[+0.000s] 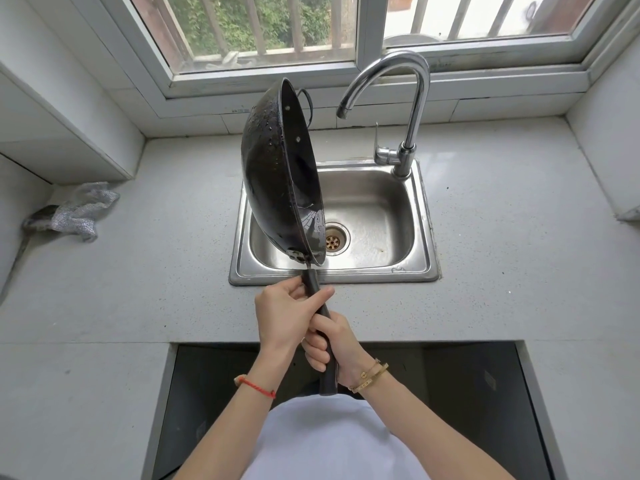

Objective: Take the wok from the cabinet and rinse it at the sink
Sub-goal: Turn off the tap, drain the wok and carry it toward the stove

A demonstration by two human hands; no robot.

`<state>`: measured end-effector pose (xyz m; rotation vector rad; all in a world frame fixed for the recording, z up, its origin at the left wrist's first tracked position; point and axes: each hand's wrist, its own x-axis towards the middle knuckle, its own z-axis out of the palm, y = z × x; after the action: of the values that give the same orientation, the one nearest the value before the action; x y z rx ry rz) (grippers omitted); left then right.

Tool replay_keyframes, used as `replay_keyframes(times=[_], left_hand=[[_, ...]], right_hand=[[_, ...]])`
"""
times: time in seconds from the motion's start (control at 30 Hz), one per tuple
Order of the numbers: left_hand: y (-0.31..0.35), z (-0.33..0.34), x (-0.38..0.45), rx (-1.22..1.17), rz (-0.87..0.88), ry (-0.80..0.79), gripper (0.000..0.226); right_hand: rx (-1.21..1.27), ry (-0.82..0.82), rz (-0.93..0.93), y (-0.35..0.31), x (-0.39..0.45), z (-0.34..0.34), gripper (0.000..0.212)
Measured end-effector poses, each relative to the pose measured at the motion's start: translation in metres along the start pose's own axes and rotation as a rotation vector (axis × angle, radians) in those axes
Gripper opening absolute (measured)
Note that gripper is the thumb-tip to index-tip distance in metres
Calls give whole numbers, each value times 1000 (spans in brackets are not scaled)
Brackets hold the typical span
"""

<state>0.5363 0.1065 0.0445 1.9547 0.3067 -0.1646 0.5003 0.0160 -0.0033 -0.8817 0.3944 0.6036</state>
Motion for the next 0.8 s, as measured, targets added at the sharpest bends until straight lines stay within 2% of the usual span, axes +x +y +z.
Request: replay_keyframes(times=[0.17, 0.3, 0.57, 0.8], left_hand=[[-3, 3, 2, -9, -26, 3, 17], [-6, 6, 2, -62, -55, 0, 20], [-24, 13, 3, -297, -248, -16, 39], [-39, 24, -12, -474, -338, -61, 29]], right_hand=[[-4, 8, 8, -2, 0, -1, 44], [-44, 37, 6, -5, -2, -2, 43], [-324, 135, -64, -9, -9, -5, 29], [-571, 195, -127, 0, -15, -18, 24]])
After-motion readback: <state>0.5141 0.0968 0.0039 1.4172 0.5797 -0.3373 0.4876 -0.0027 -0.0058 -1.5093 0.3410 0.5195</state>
